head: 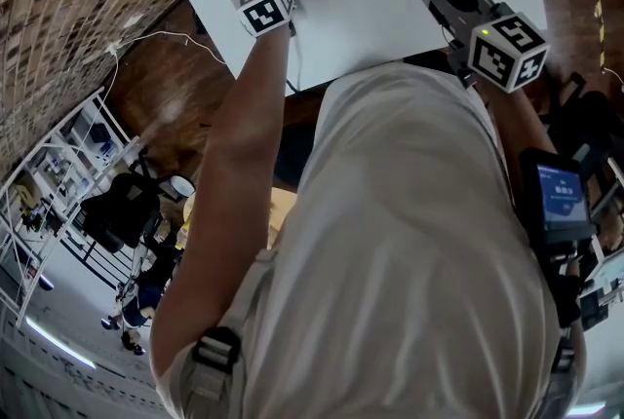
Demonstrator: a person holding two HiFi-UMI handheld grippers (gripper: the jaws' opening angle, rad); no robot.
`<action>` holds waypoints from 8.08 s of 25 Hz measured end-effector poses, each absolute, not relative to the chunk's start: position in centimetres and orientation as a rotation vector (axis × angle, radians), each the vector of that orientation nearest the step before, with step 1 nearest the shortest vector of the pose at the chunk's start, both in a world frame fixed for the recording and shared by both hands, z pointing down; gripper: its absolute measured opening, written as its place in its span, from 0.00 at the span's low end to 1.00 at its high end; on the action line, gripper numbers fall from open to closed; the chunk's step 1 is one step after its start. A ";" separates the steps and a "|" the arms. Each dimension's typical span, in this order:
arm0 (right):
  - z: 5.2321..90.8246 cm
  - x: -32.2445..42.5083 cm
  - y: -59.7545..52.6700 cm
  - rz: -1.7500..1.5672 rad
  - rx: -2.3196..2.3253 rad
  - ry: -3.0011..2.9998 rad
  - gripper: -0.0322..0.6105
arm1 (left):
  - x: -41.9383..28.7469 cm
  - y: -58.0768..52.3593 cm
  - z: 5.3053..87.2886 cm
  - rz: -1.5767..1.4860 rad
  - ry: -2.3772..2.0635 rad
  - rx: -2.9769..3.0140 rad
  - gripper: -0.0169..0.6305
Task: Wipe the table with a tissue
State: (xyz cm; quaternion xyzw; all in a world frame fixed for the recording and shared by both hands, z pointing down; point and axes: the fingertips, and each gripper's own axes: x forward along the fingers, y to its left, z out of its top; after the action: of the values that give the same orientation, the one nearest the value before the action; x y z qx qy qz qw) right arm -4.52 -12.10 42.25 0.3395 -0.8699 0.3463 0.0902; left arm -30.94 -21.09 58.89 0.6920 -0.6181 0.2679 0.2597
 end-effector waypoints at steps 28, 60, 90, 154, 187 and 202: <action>40.8 -10.4 -8.9 0.901 1.113 -2.586 0.06 | -26.6 -9.4 52.8 0.338 -1.139 2.108 0.14; 42.1 2.0 -9.5 0.926 0.962 -2.598 0.06 | -16.3 -14.8 55.7 0.679 -1.372 2.004 0.14; 42.0 5.6 -11.1 0.971 1.061 -2.607 0.06 | -6.2 -9.8 58.4 0.803 -1.107 2.179 0.13; 43.2 19.6 -17.5 1.073 1.151 -2.664 0.06 | 1.4 -18.6 54.8 1.027 -1.132 2.291 0.13; 44.9 24.5 -17.5 1.132 1.321 -2.556 0.06 | 6.9 -24.9 58.1 1.214 -1.088 2.318 0.12; 44.1 22.1 -17.7 1.091 1.242 -2.588 0.06 | 13.2 -17.9 55.8 0.929 -0.604 2.503 0.12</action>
State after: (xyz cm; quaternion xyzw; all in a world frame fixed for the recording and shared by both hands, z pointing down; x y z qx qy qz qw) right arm 22.08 -17.67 44.05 0.4042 -0.8422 0.3550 0.0352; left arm 13.20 -17.86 55.83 0.8957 -0.2162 0.3325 0.2009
